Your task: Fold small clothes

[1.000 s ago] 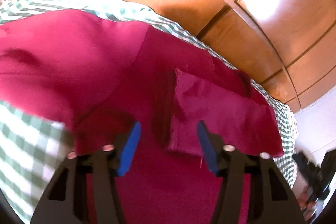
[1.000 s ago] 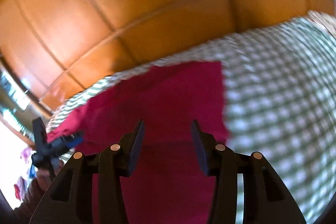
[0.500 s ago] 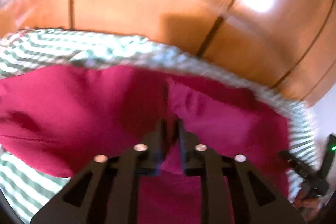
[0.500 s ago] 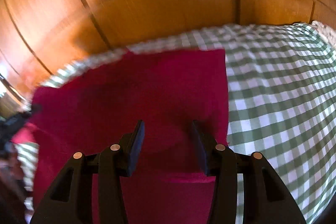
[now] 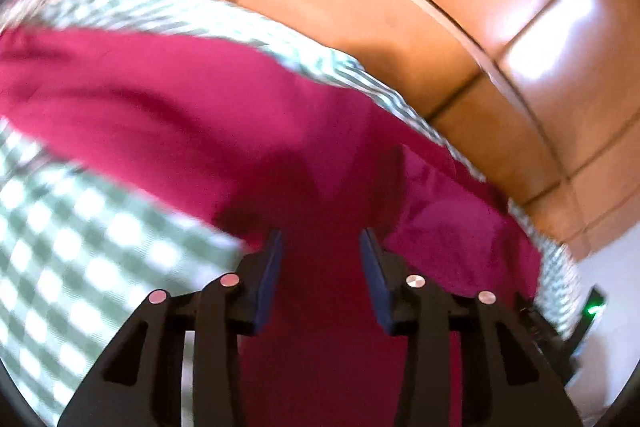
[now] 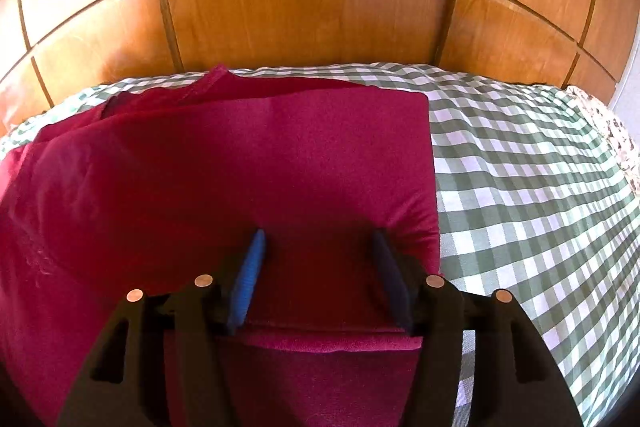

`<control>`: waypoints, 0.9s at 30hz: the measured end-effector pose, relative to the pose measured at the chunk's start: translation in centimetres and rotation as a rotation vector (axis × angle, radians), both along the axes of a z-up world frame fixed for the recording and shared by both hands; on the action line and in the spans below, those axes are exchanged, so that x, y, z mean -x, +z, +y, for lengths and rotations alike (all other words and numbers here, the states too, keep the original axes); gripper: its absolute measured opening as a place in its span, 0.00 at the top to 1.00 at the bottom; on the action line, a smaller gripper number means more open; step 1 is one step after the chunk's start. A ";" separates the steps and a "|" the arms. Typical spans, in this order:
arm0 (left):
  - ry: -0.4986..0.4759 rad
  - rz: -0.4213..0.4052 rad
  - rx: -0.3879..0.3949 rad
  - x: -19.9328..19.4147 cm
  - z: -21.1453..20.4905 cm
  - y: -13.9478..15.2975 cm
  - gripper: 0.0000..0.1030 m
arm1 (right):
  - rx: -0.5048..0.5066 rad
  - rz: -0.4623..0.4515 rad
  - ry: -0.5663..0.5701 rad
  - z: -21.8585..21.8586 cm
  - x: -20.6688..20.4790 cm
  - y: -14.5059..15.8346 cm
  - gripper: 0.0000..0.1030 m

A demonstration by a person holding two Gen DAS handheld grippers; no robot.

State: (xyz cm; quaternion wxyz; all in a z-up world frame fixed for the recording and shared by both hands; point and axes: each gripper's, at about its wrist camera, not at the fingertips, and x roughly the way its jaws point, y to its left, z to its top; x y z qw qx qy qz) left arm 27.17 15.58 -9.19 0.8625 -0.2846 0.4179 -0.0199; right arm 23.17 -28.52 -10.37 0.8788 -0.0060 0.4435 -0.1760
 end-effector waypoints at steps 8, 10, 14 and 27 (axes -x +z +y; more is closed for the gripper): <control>0.390 -0.011 0.109 6.6 15.8 -0.5 0.52 | 0.026 -0.003 0.000 0.4 0.1 -0.1 0.45; 0.477 -0.004 0.144 7.8 19.3 -1.0 0.52 | 0.038 -0.003 -0.009 0.4 0.1 -0.1 0.39; 0.617 0.020 0.228 9.3 25.9 -2.4 0.52 | 0.044 -0.003 -0.018 0.4 0.2 0.0 0.37; 0.675 0.063 0.196 5.7 31.4 -2.8 0.78 | 0.109 0.007 -0.029 1.0 0.2 -0.1 0.32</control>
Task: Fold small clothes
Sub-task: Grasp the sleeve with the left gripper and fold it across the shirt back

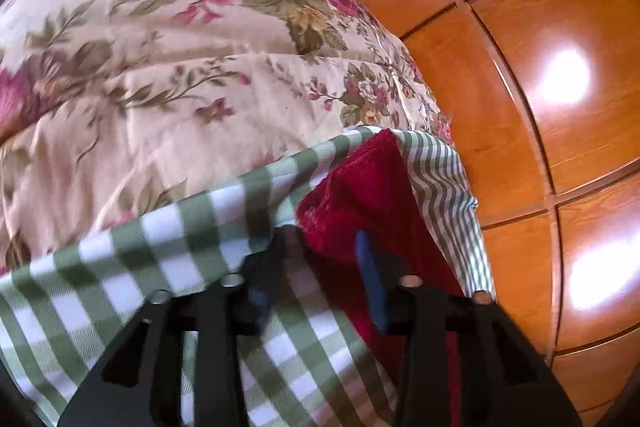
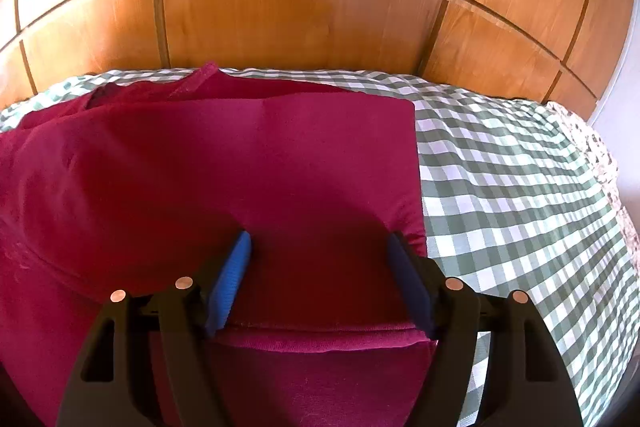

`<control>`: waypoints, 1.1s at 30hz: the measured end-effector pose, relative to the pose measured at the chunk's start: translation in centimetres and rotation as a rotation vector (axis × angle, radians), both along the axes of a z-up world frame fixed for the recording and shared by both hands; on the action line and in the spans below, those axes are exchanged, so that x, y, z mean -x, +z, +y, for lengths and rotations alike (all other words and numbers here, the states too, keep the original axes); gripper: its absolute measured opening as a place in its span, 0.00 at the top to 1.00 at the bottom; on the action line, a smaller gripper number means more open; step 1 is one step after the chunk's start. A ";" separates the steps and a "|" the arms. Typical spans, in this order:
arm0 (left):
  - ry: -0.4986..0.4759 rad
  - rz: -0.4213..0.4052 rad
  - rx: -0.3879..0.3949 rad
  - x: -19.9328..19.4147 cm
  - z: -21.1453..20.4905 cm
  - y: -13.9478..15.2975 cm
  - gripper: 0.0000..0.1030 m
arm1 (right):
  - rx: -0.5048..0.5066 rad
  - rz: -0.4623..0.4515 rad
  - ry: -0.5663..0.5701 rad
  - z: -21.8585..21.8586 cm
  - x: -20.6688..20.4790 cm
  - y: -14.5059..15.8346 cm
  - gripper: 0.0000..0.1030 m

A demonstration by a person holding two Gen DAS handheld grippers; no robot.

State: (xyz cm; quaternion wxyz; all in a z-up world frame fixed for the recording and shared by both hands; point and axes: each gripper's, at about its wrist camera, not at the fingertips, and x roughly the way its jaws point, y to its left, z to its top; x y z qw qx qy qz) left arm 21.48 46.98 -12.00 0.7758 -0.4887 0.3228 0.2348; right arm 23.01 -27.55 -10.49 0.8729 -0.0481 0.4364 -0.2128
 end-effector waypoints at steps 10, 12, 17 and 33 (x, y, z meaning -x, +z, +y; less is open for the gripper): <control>-0.326 -0.268 -0.098 -2.2 -10.5 9.0 0.93 | 0.000 -0.001 0.000 0.0 0.0 0.0 0.32; -0.427 -0.318 -0.126 -2.8 -14.8 10.7 0.93 | -0.002 -0.002 0.000 0.0 0.0 0.0 0.32; -0.668 -0.359 -0.151 -4.3 -26.1 11.5 0.93 | -0.008 -0.005 0.000 -0.2 0.0 0.0 0.32; -0.941 -0.140 -0.407 0.8 -39.0 4.1 0.56 | -0.324 -0.068 0.162 2.4 0.4 3.1 0.39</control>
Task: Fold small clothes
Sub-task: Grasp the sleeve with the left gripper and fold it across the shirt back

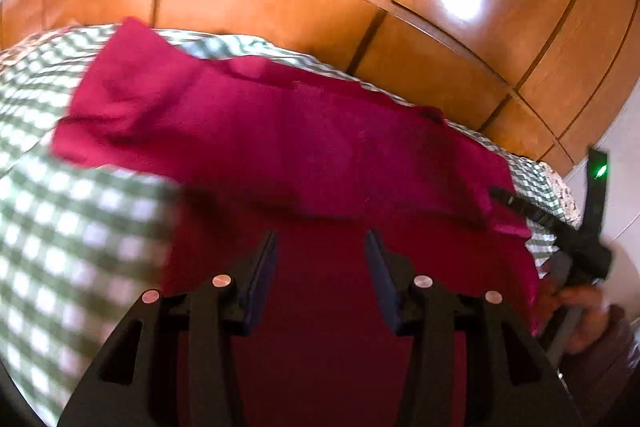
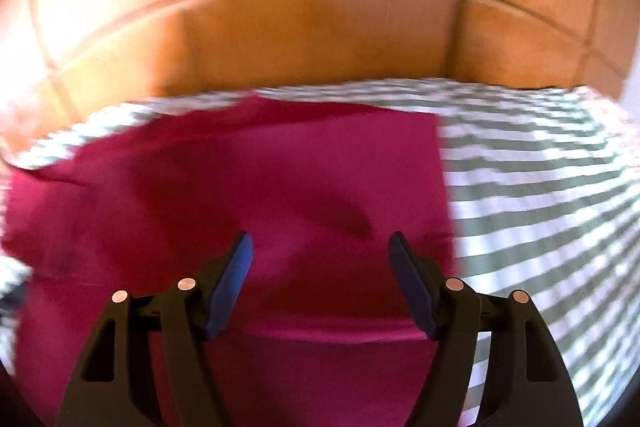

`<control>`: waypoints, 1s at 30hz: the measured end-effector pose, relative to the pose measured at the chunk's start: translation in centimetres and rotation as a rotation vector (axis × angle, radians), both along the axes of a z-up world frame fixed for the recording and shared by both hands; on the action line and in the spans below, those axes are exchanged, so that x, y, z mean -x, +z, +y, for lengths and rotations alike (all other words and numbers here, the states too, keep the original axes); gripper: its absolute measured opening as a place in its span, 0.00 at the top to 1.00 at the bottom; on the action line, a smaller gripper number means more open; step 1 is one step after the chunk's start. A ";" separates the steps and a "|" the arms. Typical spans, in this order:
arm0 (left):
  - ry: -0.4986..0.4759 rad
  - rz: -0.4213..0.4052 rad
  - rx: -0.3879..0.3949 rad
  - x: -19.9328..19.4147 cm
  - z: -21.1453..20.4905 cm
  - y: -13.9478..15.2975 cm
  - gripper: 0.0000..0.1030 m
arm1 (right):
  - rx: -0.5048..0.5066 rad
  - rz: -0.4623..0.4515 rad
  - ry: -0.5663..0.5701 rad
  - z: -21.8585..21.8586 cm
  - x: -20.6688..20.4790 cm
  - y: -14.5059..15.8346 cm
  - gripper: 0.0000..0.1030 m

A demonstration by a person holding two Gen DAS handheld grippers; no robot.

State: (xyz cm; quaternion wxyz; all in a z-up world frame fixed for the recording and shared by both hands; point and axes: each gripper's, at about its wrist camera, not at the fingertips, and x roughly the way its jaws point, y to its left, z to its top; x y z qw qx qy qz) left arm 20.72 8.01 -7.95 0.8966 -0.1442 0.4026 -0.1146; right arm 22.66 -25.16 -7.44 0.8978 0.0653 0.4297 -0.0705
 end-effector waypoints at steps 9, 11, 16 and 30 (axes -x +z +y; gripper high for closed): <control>0.067 0.028 -0.010 1.3 3.0 -2.8 0.56 | -0.295 0.197 0.322 13.8 -4.7 -4.5 0.52; 0.063 0.021 -0.017 1.3 3.1 -3.3 0.56 | -0.284 0.213 0.289 14.9 -5.9 -5.4 0.61; 0.064 0.018 0.011 1.6 3.5 -3.9 0.56 | -0.215 0.047 0.297 15.6 -5.6 0.4 0.93; 0.063 0.022 -0.006 2.5 3.4 -4.0 0.55 | 0.010 -0.108 0.043 0.3 -1.3 6.8 0.95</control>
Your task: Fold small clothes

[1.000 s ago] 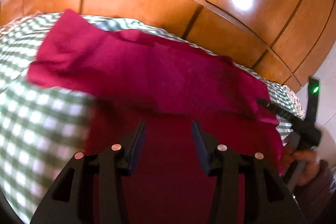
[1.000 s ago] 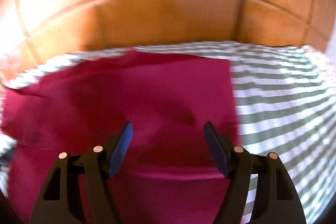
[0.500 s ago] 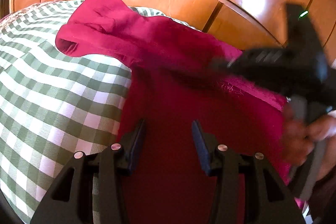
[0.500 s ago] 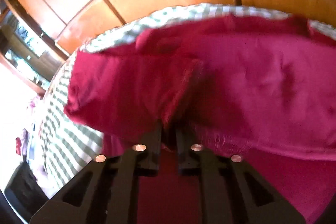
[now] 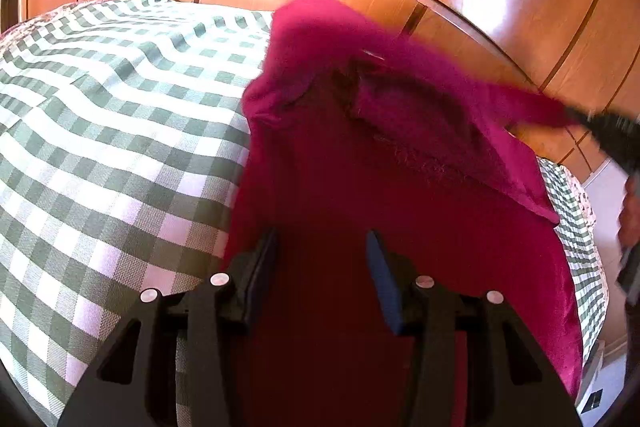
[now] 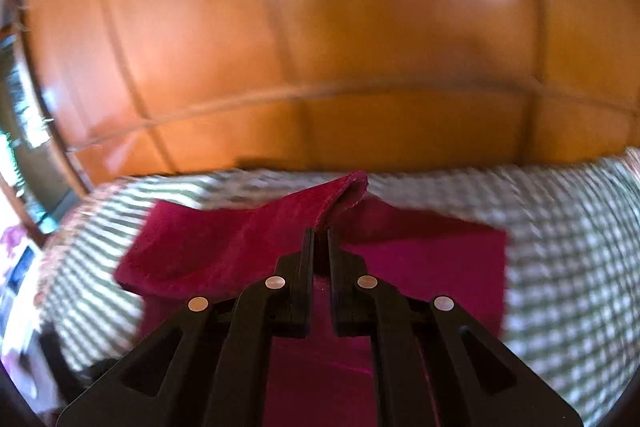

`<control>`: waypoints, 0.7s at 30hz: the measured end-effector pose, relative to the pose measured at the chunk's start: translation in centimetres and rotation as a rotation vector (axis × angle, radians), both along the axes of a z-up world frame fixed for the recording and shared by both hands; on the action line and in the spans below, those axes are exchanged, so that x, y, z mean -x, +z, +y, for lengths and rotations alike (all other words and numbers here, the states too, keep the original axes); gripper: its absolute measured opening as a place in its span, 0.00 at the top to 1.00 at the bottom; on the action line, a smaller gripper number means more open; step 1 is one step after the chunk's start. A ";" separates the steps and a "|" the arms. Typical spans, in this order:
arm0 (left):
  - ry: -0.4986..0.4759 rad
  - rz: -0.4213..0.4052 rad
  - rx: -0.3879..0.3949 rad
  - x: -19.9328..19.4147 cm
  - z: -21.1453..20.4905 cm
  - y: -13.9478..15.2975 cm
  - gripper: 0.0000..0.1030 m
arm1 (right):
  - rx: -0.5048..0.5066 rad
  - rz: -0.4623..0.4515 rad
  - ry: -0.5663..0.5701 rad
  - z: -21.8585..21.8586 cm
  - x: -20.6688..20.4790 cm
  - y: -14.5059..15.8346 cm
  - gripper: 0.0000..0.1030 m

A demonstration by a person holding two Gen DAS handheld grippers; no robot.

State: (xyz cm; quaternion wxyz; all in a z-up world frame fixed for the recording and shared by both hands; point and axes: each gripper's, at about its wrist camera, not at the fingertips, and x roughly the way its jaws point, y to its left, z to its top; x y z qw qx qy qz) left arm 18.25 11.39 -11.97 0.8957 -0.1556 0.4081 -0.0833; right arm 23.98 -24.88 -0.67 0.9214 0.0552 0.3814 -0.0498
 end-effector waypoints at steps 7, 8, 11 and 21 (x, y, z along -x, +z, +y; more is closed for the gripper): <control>-0.003 0.014 -0.037 0.5 -0.2 0.3 0.55 | -0.006 0.165 -0.169 -5.8 1.3 -7.7 0.95; -0.006 0.023 -0.047 0.4 -0.3 0.5 0.55 | 0.006 0.170 -0.173 -6.0 1.6 -8.4 0.95; -0.004 0.056 -0.027 0.1 0.2 1.3 0.54 | 0.006 0.154 -0.193 -6.2 2.0 -9.2 0.95; 0.083 0.061 0.245 -5.3 8.1 4.6 0.37 | 0.039 0.106 -0.176 -5.8 3.1 -6.4 0.74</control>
